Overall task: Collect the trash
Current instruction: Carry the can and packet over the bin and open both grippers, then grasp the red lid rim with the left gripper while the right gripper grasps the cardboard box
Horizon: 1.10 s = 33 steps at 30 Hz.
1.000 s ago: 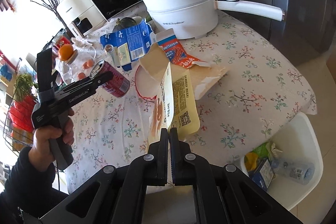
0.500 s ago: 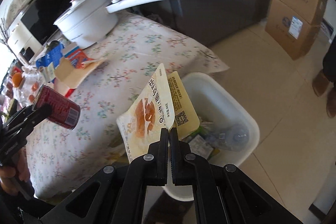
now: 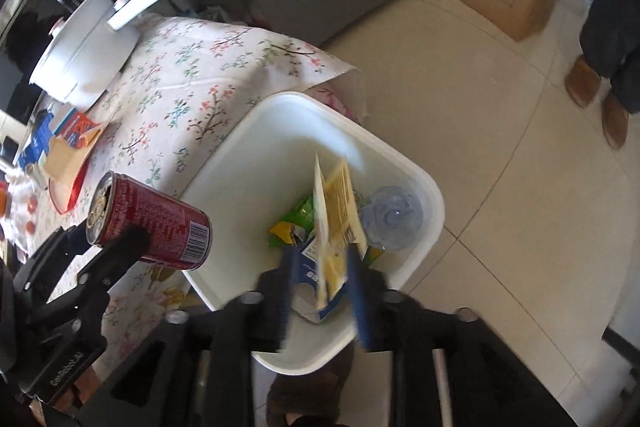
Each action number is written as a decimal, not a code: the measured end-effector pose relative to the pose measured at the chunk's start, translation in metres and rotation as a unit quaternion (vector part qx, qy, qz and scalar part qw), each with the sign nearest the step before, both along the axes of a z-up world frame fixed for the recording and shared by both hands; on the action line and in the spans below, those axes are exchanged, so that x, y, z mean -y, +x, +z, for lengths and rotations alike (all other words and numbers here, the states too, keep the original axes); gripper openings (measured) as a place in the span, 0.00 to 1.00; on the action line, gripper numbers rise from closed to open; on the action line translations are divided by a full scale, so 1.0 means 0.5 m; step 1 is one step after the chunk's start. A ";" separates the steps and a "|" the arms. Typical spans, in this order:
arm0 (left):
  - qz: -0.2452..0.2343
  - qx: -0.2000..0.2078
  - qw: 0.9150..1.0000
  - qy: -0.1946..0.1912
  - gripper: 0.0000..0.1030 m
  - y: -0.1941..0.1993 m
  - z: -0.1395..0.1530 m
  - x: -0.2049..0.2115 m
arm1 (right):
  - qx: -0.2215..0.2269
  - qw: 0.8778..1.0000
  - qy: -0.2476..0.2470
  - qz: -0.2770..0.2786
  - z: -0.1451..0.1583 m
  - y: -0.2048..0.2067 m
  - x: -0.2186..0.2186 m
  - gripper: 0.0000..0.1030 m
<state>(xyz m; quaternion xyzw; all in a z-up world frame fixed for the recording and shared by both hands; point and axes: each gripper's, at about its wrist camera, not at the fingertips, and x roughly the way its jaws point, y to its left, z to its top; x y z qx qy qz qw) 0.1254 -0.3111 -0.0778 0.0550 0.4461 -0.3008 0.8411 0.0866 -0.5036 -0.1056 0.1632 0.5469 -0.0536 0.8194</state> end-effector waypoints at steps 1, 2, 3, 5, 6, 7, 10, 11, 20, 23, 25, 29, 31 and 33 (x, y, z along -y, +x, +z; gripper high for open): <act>-0.002 0.000 1.000 0.001 0.53 0.000 -0.003 0.004 | 0.003 1.000 -0.007 0.000 0.004 -0.004 0.000 0.51; -0.004 0.000 1.000 0.002 0.53 0.000 -0.006 0.009 | 0.006 1.000 -0.010 0.002 0.007 -0.007 0.001 0.51; -0.006 -0.001 1.000 0.002 0.53 0.001 -0.009 0.013 | 0.006 1.000 -0.011 0.004 0.009 -0.010 0.000 0.51; -0.009 -0.005 1.000 0.002 0.53 0.001 -0.016 0.020 | 0.004 1.000 -0.014 0.005 0.009 -0.013 0.001 0.51; -0.009 -0.008 1.000 0.001 0.53 0.002 -0.020 0.023 | 0.004 1.000 -0.018 0.006 0.009 -0.014 0.000 0.52; -0.009 -0.010 1.000 0.001 0.53 0.003 -0.023 0.025 | 0.003 1.000 -0.019 0.006 0.009 -0.013 -0.001 0.52; -0.015 -0.016 1.000 0.000 0.53 0.002 -0.032 0.034 | 0.002 1.000 -0.021 0.000 0.010 -0.012 0.001 0.52; -0.019 -0.016 1.000 0.000 0.53 0.000 -0.034 0.038 | 0.002 1.000 -0.022 -0.003 0.011 -0.013 0.003 0.52; -0.027 0.009 1.000 0.000 0.81 -0.020 0.001 0.002 | 0.008 0.999 -0.024 -0.020 0.024 -0.012 0.003 0.64; -0.018 0.011 1.000 0.007 0.83 -0.018 0.016 -0.033 | 0.012 0.999 -0.027 -0.015 0.031 -0.005 -0.013 0.67; -0.009 0.014 1.000 0.010 0.86 -0.015 0.025 -0.057 | 0.014 0.999 -0.029 -0.011 0.036 0.000 -0.026 0.68; 0.015 0.024 1.000 0.014 0.89 -0.011 0.047 -0.121 | 0.024 0.999 -0.031 0.003 0.051 0.013 -0.061 0.70; 0.032 0.025 0.999 0.019 0.94 -0.009 0.054 -0.154 | 0.028 0.999 -0.033 0.011 0.057 0.021 -0.082 0.72; 0.052 0.025 0.998 0.022 0.95 -0.003 0.060 -0.192 | 0.032 0.999 -0.033 0.021 0.064 0.031 -0.108 0.72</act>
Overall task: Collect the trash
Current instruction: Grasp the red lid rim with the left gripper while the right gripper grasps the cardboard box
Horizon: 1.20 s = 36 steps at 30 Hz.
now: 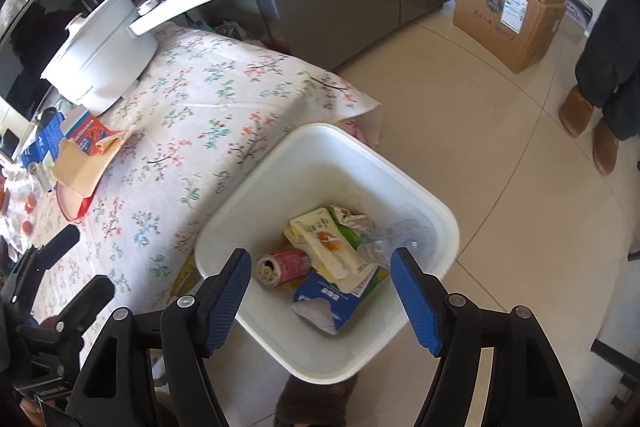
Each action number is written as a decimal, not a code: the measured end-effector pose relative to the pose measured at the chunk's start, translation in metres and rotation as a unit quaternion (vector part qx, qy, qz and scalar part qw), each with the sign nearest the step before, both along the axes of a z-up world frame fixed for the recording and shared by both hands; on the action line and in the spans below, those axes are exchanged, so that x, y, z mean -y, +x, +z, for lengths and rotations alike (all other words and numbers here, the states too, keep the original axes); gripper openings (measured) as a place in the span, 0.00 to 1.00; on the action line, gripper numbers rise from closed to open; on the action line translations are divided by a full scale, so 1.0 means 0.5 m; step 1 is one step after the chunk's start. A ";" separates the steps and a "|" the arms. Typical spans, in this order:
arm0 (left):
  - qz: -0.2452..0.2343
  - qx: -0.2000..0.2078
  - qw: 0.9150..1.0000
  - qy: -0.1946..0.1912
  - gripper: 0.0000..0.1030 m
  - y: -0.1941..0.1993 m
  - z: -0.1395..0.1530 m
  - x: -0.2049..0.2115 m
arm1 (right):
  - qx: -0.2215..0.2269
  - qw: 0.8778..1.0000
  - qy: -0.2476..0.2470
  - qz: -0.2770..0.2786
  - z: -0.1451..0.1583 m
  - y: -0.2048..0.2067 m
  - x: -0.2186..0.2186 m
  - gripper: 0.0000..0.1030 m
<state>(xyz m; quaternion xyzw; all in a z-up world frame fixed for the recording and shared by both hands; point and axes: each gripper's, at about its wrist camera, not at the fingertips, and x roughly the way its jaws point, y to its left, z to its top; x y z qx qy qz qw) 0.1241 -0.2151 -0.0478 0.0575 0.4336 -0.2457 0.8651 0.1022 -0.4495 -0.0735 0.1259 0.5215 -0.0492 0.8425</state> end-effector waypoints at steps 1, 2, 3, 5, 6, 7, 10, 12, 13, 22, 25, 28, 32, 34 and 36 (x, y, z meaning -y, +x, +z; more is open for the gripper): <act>0.009 -0.002 1.000 0.001 0.95 0.003 0.001 -0.015 | 0.001 1.000 -0.001 0.005 0.003 0.005 -0.012 0.73; 0.019 -0.004 1.000 0.002 0.95 0.007 0.003 -0.034 | 0.003 1.000 -0.001 0.010 0.005 0.010 -0.023 0.73; 0.028 -0.003 1.000 0.006 0.95 0.010 0.004 -0.052 | 0.005 1.000 -0.002 0.016 0.008 0.016 -0.037 0.73; 0.042 0.001 0.999 0.016 0.95 0.014 0.008 -0.084 | 0.007 1.000 -0.003 0.024 0.011 0.025 -0.059 0.74; 0.049 0.004 0.999 0.023 0.95 0.016 0.010 -0.099 | 0.008 1.000 -0.002 0.027 0.012 0.029 -0.069 0.75; 0.056 0.007 0.998 0.029 0.95 0.019 0.012 -0.116 | 0.009 0.999 -0.002 0.032 0.013 0.036 -0.082 0.76; 0.081 0.010 0.996 0.041 0.96 0.029 0.015 -0.171 | 0.011 0.999 -0.001 0.044 0.013 0.052 -0.114 0.77; 0.101 0.011 0.994 0.048 0.96 0.037 0.015 -0.215 | 0.007 0.999 -0.002 0.052 0.010 0.064 -0.136 0.77; 0.113 0.010 0.992 0.051 0.96 0.041 0.015 -0.237 | 0.007 0.998 -0.003 0.057 0.009 0.070 -0.148 0.78; 0.220 -0.005 0.974 0.060 0.97 0.102 -0.005 -0.431 | -0.005 0.993 -0.007 0.116 0.005 0.151 -0.274 0.78; 0.225 -0.011 0.973 0.052 0.97 0.133 -0.011 -0.450 | 0.001 0.991 -0.011 0.134 0.012 0.183 -0.316 0.78; 0.210 -0.014 0.977 0.026 0.96 0.167 -0.021 -0.444 | 0.003 0.989 -0.003 0.146 0.011 0.215 -0.345 0.78; 0.191 -0.039 0.981 -0.002 0.79 0.217 -0.055 -0.418 | -0.003 0.988 -0.005 0.155 0.001 0.239 -0.369 0.78; 0.189 -0.063 0.980 -0.014 0.63 0.241 -0.082 -0.411 | -0.006 0.988 0.003 0.157 -0.003 0.251 -0.374 0.78; 0.194 -0.083 0.977 -0.037 0.49 0.255 -0.102 -0.412 | -0.004 0.987 0.025 0.157 -0.010 0.265 -0.378 0.78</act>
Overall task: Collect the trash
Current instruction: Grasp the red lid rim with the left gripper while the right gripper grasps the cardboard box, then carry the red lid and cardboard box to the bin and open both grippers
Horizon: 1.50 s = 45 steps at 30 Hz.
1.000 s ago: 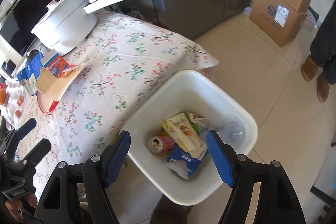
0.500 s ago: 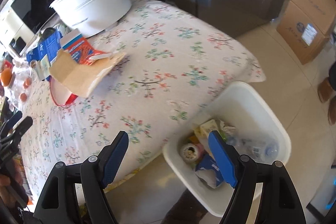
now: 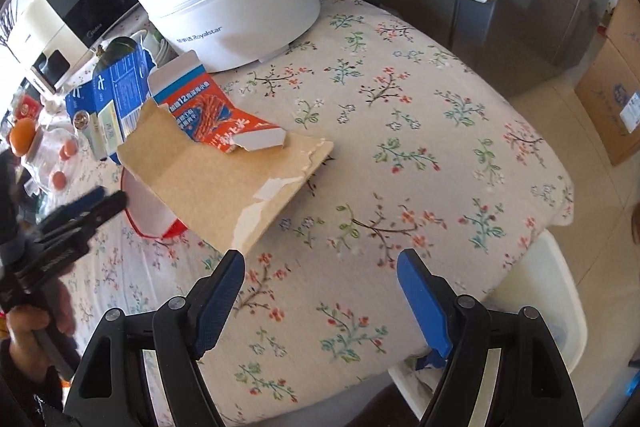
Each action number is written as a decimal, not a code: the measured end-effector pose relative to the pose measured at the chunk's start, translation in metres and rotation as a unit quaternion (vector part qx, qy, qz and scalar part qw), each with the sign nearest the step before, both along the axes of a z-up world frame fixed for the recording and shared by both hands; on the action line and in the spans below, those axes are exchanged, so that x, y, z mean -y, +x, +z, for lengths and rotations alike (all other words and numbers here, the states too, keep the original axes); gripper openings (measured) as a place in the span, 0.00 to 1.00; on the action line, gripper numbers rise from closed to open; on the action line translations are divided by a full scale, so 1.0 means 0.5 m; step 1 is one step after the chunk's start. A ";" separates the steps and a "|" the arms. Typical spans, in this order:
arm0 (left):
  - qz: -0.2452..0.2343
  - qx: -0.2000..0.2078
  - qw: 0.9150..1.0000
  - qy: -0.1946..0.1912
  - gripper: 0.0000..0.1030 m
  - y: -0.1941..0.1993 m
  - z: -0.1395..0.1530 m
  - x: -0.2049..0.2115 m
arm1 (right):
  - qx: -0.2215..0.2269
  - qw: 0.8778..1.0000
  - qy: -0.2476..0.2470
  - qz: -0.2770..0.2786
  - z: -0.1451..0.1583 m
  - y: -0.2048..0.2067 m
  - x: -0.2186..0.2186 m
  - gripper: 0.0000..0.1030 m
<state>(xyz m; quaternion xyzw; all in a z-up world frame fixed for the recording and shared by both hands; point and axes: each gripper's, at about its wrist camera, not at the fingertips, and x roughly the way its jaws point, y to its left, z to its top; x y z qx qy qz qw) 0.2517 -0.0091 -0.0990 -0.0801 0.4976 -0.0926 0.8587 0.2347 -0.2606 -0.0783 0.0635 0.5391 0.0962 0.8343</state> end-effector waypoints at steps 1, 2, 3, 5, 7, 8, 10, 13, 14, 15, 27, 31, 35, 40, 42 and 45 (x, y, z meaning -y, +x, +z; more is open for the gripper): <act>0.004 -0.004 1.000 -0.009 0.41 0.001 -0.007 0.001 | -0.001 1.000 0.011 -0.001 -0.005 0.006 -0.001 0.78; 0.008 -0.007 1.000 -0.017 0.30 0.002 -0.013 0.001 | -0.004 1.000 0.025 -0.003 -0.012 0.014 -0.003 0.78; 0.010 -0.010 1.000 -0.024 0.26 0.001 -0.018 0.003 | -0.008 0.999 0.039 -0.005 -0.020 0.020 -0.005 0.78; 0.011 -0.006 1.000 -0.025 0.20 -0.007 -0.021 0.008 | -0.014 0.998 0.066 -0.006 -0.033 0.031 -0.010 0.77; 0.011 0.001 1.000 -0.024 0.16 -0.018 -0.015 0.010 | -0.014 0.995 0.099 -0.006 -0.044 0.040 -0.018 0.67; 0.011 0.003 1.000 -0.024 0.15 -0.021 -0.011 0.010 | -0.013 0.993 0.114 -0.006 -0.050 0.044 -0.023 0.63; 0.015 0.004 1.000 -0.018 0.14 -0.033 -0.001 0.006 | -0.011 0.991 0.133 -0.006 -0.062 0.051 -0.032 0.33; 0.024 0.003 1.000 -0.008 0.14 -0.054 0.013 -0.008 | -0.006 0.986 0.163 -0.009 -0.070 0.053 -0.034 0.09; 0.027 0.002 1.000 -0.005 0.13 -0.065 0.018 -0.016 | 0.000 0.986 0.168 -0.008 -0.063 0.049 -0.033 0.08; 0.031 0.001 1.000 -0.002 0.13 -0.074 0.021 -0.026 | 0.012 0.986 0.169 -0.007 -0.049 0.043 -0.033 0.06; 0.036 0.013 0.999 0.000 0.13 -0.194 0.074 -0.065 | 0.105 0.987 0.122 -0.010 0.124 -0.112 0.065 0.01; 0.019 0.026 0.999 -0.004 0.13 -0.219 0.099 -0.029 | 0.118 0.987 0.105 -0.042 0.154 -0.172 0.161 0.01; -0.003 0.038 0.999 -0.007 0.13 -0.249 0.120 0.015 | 0.125 0.985 0.086 -0.077 0.172 -0.234 0.255 0.01; -0.029 0.040 0.999 -0.015 0.13 -0.270 0.130 0.075 | 0.128 0.984 0.052 -0.112 0.184 -0.296 0.345 0.01; -0.041 0.039 0.998 -0.015 0.13 -0.274 0.131 0.100 | 0.127 0.984 0.021 -0.125 0.183 -0.314 0.369 0.01; -0.055 0.039 0.998 -0.016 0.13 -0.281 0.135 0.135 | 0.122 0.983 -0.025 -0.136 0.174 -0.329 0.386 0.01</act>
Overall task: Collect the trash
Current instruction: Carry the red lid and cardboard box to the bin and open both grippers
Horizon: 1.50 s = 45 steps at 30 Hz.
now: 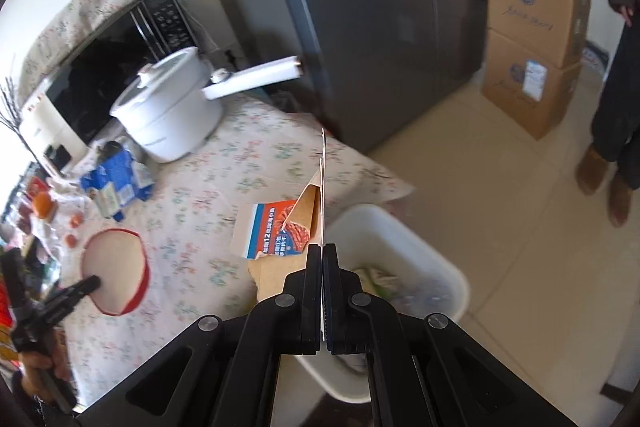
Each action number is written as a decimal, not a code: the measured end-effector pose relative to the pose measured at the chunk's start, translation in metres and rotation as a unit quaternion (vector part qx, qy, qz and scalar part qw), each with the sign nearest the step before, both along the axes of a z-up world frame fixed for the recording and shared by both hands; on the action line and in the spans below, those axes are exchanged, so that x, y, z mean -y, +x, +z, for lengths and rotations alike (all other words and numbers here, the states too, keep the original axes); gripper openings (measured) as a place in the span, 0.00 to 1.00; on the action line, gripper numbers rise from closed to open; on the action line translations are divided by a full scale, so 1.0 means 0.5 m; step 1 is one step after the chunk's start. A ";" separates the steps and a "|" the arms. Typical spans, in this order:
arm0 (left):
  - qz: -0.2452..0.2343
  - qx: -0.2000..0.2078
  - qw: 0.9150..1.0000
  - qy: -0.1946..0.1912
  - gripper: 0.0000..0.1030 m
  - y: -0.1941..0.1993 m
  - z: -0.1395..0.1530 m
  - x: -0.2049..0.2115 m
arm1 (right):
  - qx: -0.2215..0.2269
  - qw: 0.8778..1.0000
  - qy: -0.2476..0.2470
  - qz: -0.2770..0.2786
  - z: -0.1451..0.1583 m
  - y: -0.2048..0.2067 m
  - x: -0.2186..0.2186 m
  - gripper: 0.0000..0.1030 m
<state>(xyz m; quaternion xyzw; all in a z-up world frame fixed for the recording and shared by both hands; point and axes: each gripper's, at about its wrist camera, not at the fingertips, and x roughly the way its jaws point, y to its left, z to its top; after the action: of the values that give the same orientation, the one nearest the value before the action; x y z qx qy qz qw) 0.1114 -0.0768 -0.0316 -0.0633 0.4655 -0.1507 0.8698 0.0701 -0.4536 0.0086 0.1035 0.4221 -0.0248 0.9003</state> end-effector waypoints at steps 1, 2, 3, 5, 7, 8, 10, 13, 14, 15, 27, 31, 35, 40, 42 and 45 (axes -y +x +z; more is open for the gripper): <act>-0.004 0.000 1.000 -0.001 0.13 -0.001 0.001 0.011 | -0.005 1.000 -0.011 -0.003 -0.007 -0.003 0.003 0.01; -0.009 0.001 1.000 -0.002 0.13 -0.002 0.002 0.023 | -0.011 1.000 -0.019 -0.005 -0.015 -0.004 0.006 0.01; -0.012 0.000 1.000 -0.003 0.13 -0.004 0.003 0.033 | -0.017 1.000 -0.024 -0.008 -0.025 -0.004 0.008 0.01; -0.020 -0.001 1.000 -0.004 0.13 -0.007 0.002 0.054 | -0.027 0.999 -0.028 -0.011 -0.046 -0.003 0.012 0.01; -0.026 -0.003 1.000 -0.004 0.13 -0.011 0.003 0.075 | -0.032 0.999 -0.025 -0.014 -0.070 0.003 0.013 0.01; -0.031 -0.004 0.999 -0.004 0.13 -0.011 0.003 0.088 | -0.033 0.999 -0.021 -0.017 -0.082 0.005 0.015 0.01; -0.040 -0.005 0.999 -0.002 0.13 -0.012 0.003 0.114 | -0.047 0.999 -0.008 -0.024 -0.117 0.015 0.021 0.02; -0.056 -0.004 0.998 -0.001 0.13 -0.010 0.004 0.155 | -0.074 0.997 -0.006 -0.029 -0.144 0.029 0.030 0.02; -0.060 -0.004 0.998 -0.002 0.13 -0.009 0.003 0.169 | -0.075 0.997 -0.010 -0.029 -0.147 0.030 0.032 0.02; -0.064 -0.004 0.998 -0.002 0.13 -0.007 0.001 0.182 | -0.078 0.996 -0.013 -0.031 -0.150 0.031 0.037 0.02; -0.118 -0.010 0.993 0.012 0.13 0.000 -0.038 0.327 | -0.108 0.993 0.007 -0.044 -0.189 0.005 0.091 0.03; -0.123 -0.017 0.992 0.025 0.13 0.003 -0.055 0.355 | -0.114 0.991 0.043 -0.055 -0.192 0.000 0.106 0.14; -0.131 -0.022 0.990 0.037 0.13 0.010 -0.074 0.382 | -0.105 0.991 0.046 -0.065 -0.185 -0.008 0.110 0.38; -0.153 -0.019 0.987 0.035 0.14 0.017 -0.093 0.412 | -0.101 0.991 0.044 -0.070 -0.179 -0.011 0.107 0.46; -0.152 -0.017 0.987 0.043 0.26 0.021 -0.100 0.414 | -0.102 0.991 0.040 -0.071 -0.179 -0.010 0.104 0.47; -0.146 -0.006 0.989 0.036 0.56 0.020 -0.097 0.397 | -0.102 0.992 0.037 -0.072 -0.179 -0.005 0.102 0.50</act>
<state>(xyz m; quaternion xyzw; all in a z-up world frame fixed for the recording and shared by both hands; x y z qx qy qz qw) 0.1212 -0.2752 -0.0799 0.0359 0.4803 -0.2587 0.8373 0.0677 -0.5044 -0.0809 0.1636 0.5035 -0.0839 0.8442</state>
